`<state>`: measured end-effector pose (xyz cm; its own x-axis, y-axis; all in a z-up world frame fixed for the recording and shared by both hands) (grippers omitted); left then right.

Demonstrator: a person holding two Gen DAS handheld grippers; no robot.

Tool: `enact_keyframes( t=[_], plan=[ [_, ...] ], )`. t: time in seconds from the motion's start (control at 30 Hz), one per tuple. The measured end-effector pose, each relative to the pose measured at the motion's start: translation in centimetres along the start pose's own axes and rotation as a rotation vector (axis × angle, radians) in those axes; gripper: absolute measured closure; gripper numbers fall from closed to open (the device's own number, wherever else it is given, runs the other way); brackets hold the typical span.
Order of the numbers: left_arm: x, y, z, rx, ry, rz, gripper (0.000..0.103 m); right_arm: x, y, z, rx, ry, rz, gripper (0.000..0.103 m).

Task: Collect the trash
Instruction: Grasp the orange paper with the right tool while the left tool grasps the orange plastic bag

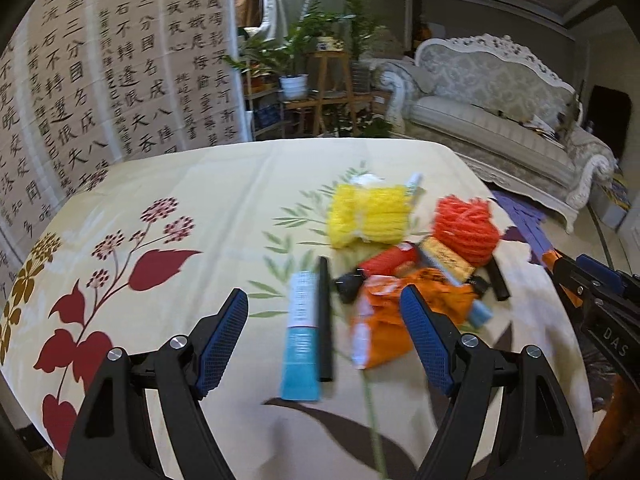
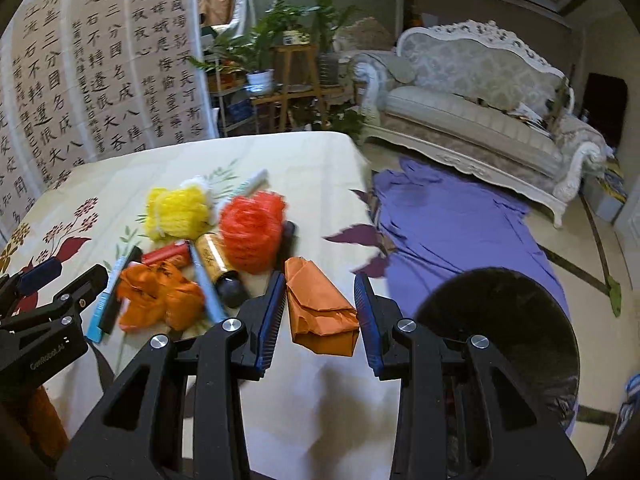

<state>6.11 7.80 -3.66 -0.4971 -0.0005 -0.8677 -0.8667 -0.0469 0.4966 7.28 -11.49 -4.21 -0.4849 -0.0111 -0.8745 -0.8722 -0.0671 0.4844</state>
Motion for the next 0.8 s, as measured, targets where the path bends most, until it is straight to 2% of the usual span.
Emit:
enact_keyframes(
  t=[0.2,0.33,0.53,0.57,0.7,0.8],
  plan=[
    [-0.2,-0.6,-2.0,0.005,-0.031,-0.010,0.027,0.7,0.7,-2.4,0.018,-0.042,-0.007,0.069],
    [0.3,-1.6,-2.6,0.010,-0.041,0.012,0.027,1.0,0.8,-3.3,0.024,-0.063,-0.006,0.069],
    [1.2,-2.0,-3.3,0.025,-0.060,0.038,0.062,1.2,0.7,-3.9,0.026,-0.077,-0.003,0.069],
    [1.4,-2.0,-3.4,0.033,-0.063,0.039,0.073,1.3,0.7,-4.0,0.026,-0.077,-0.002,0.069],
    [1.7,-1.7,-3.5,0.080,-0.052,0.026,0.078,1.4,0.6,-4.1,0.028,-0.079,0.003,0.069],
    [1.6,-0.9,-3.2,0.109,-0.026,0.004,0.079,1.4,0.6,-4.1,0.028,-0.079,0.002,0.069]
  ],
)
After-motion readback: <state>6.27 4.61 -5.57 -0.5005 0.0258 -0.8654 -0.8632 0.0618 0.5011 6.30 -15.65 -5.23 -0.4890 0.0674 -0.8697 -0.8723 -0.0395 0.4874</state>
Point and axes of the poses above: each gripper's, at about its wrist camera, not at the fingertips, and y roughly against the way its jaws point, z to its left, x to its underside, the point moved 4 cm from there along -y, roughly the way its jaws point, and after that the axes turned 12 degrees about -z, right-handed, at the moved point
